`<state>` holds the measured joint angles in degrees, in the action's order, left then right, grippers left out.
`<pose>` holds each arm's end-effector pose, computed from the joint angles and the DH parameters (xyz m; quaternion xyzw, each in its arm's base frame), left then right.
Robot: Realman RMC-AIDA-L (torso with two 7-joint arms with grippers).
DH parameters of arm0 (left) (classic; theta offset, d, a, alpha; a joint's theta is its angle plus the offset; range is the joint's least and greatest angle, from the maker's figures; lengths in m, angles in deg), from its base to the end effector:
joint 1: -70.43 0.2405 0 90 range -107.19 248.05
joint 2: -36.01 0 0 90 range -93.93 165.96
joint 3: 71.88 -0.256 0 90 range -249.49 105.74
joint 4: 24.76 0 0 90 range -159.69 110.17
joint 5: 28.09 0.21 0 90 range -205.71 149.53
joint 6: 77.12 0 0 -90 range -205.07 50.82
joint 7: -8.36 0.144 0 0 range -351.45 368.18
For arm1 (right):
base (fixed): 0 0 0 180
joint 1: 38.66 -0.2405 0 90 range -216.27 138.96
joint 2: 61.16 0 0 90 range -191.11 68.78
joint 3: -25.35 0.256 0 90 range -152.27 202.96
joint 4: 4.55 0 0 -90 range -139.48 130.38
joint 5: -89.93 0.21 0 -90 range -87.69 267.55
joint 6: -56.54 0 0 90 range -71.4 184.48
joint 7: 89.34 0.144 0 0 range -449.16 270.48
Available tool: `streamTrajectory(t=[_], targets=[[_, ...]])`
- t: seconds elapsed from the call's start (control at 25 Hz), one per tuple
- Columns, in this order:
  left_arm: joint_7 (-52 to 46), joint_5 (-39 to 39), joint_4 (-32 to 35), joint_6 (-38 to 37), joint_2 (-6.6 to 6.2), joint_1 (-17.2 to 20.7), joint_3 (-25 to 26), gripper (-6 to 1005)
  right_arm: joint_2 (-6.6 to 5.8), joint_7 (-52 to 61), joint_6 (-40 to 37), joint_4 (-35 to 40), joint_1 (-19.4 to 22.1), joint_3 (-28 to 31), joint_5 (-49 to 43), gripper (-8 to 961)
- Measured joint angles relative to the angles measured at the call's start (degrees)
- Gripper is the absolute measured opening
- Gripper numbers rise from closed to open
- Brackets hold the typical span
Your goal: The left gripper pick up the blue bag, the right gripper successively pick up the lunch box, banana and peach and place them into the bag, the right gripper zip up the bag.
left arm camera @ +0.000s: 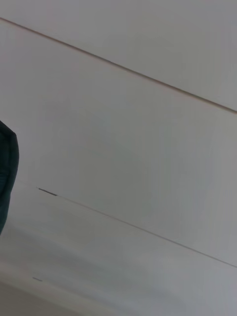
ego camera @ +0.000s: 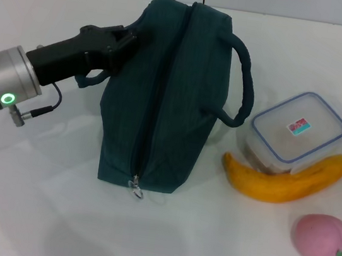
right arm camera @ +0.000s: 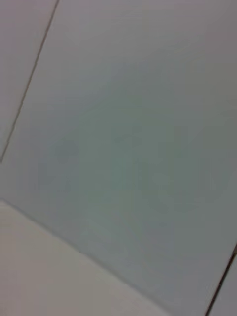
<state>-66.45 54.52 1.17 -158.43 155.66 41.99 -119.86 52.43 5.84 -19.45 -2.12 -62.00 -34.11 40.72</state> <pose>-0.2508 0.3428 -0.0079 -0.8384 -0.2845 -0.4159 0.2077 0.3475 0.3038 0.0055 -0.5569 0.6107 0.5158 0.2256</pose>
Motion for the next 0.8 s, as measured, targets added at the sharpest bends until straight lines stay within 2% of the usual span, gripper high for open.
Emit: streamTrajectory(t=[0.28,0.52,0.8], targets=[[0.26,0.22,0.05,-0.01,0.04,-0.13,0.00,43,-0.15,9.24,4.40,1.00,-2.34,-2.09,-3.52,866],[1.16,0.15,-0.01,-0.05,0.14,-0.24,0.00,43,-0.29,12.00,6.52,1.49,-5.83,-2.75,-6.93,841],[1.75,0.26,-0.44,-0.07,0.15,-0.80,0.00,42,-0.29,13.24,9.05,1.53,-7.86,-3.22,-7.42,811]])
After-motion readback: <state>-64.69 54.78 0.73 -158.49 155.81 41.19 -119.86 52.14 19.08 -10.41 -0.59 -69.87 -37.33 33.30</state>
